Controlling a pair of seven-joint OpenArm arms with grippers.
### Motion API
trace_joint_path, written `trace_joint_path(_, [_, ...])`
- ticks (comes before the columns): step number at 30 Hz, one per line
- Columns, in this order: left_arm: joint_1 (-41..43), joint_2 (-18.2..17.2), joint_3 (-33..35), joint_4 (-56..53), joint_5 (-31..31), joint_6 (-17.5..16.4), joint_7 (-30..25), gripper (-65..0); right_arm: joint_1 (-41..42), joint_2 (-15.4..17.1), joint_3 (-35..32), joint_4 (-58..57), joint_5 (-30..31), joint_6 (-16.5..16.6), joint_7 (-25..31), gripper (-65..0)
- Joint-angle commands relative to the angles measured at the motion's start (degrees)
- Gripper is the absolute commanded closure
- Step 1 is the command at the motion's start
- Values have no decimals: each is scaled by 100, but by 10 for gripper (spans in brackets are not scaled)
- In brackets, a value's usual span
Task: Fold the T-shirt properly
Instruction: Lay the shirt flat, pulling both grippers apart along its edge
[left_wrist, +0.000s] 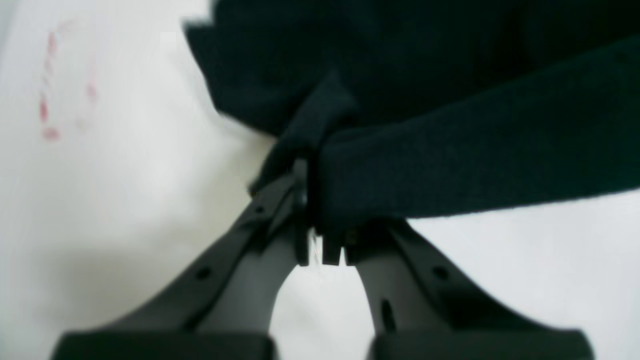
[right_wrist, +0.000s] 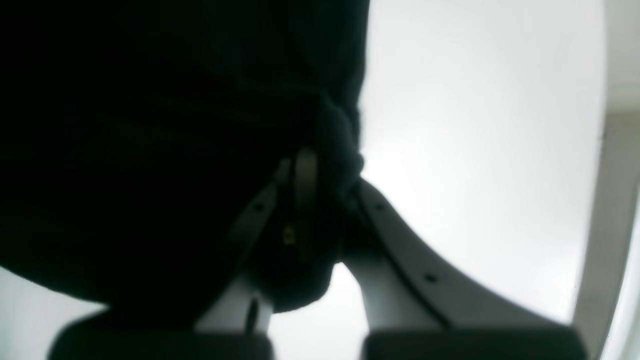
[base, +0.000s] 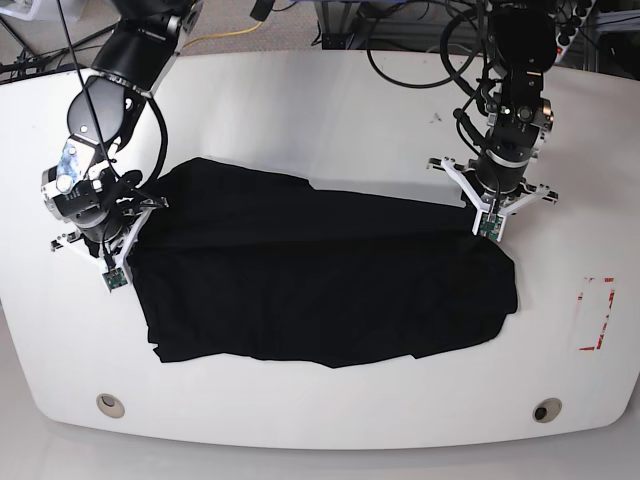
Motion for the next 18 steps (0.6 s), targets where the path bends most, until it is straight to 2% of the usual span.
trace_joint_path(1, [94, -180, -23, 114, 65, 66, -135, 0, -81, -27, 212, 120, 238, -32, 74, 0])
trace_joint_path(6, [534, -382, -23, 114, 65, 66, -135, 0, -608, -53, 387, 102, 528, -32, 65, 0])
trace_joint_path(12, [921, -567, -23, 114, 56, 57, -135, 0, -1004, -80, 537, 102, 528, -32, 65, 0])
trace_joint_path(16, [1167, -681, -49, 114, 56, 39, -135, 0, -1118, -282, 748, 94, 528, -32, 65, 0])
trace_joint_path(18, [1237, -725, -49, 114, 56, -84, -135, 0, -1127, -326, 809, 94, 528, -32, 56, 0])
